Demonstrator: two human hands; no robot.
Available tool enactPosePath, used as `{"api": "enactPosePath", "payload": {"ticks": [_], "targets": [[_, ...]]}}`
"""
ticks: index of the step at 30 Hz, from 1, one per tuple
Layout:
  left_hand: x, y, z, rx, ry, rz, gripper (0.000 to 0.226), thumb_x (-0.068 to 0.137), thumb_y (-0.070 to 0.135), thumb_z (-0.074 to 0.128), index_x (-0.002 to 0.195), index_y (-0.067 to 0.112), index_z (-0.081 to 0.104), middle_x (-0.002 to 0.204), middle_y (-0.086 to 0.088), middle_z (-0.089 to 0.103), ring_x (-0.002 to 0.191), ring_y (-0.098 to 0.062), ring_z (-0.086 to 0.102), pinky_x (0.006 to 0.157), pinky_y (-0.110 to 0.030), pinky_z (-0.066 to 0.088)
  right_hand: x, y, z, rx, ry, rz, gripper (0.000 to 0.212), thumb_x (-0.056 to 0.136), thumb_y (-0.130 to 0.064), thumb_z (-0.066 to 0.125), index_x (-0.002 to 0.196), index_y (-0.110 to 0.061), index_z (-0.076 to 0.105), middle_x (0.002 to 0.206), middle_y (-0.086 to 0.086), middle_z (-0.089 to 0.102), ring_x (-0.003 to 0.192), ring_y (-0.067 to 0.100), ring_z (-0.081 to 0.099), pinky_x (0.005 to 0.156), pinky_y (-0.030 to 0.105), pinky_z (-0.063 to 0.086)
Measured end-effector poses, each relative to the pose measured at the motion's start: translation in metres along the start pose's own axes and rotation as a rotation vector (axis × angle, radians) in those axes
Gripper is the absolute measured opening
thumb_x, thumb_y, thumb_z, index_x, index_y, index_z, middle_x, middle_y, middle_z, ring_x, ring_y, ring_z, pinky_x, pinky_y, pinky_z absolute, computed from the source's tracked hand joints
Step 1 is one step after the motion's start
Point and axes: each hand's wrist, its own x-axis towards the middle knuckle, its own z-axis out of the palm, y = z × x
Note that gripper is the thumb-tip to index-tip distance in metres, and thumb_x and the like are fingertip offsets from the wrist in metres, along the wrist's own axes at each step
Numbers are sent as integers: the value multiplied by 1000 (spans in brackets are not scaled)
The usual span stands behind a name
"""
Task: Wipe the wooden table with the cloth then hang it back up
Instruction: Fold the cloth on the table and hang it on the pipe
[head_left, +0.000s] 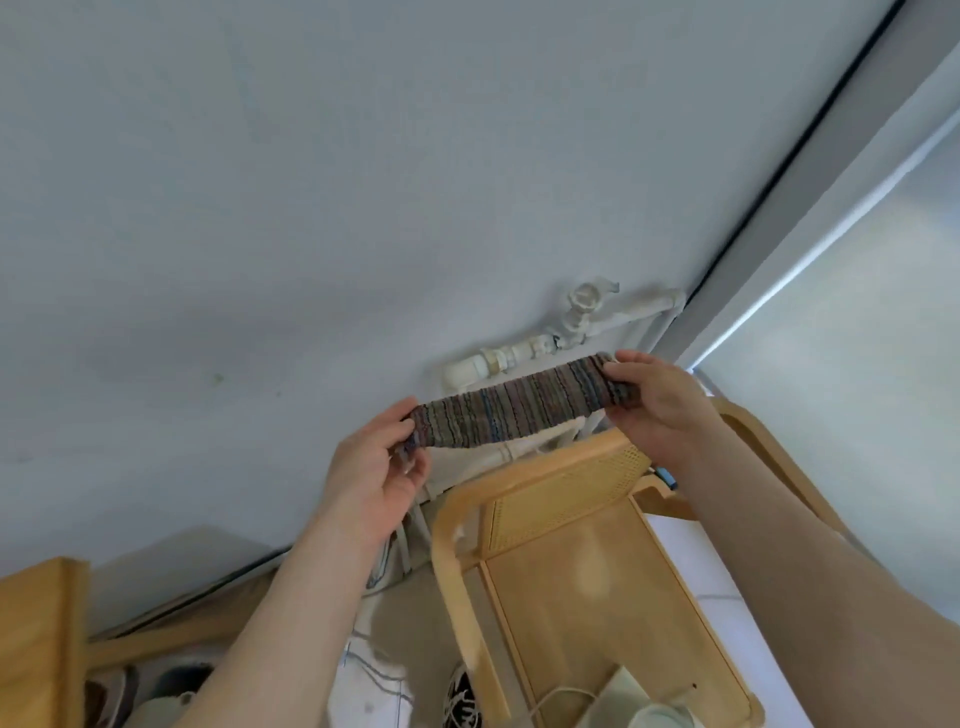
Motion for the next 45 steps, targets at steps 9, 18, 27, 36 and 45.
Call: {"api": "enactPosePath", "payload": {"ticks": [9,18,27,36,45], "targets": [[97,25,57,-76,87,37,29,91,-5,48,108,5,69,98,-14,59,78,-15,50,60,-21,48,134,-14,54,46,14,45,26,89,13,46,85,-11,52,90,11,55,79,21,55,65,30,49],[160,6,66,1,144,89,33,91,-5,47,111,10,68,103,-13,65,81,-17,53,60,-23,45,213,12,63,-311,177,-111,29,81,10,47,77,-18,54,76,3,53,75,19,48,67,32,42],[198,-43,51,617,276,182,36,87,-4,45,99,24,64,110,-11,62,75,-20,58,59,-29,49,221,55,31,-1177,198,-361,35,85,2,44,112,-13,61,112,9,60,98,27,53,79,35,44],[200,-54,54,1749,139,876,48,90,28,53,137,27,45,139,-1,43,127,-22,36,93,-40,45,210,97,45,-1757,-260,-650,61,88,-20,52,146,-17,33,151,6,31,140,27,24,109,42,35],[211,-45,56,1932,107,819,57,92,32,47,145,29,28,148,2,32,130,-21,29,99,-38,36,216,88,55,-1723,-266,-615,56,94,-21,47,148,-22,32,156,-3,28,146,18,16,117,41,26]]}}
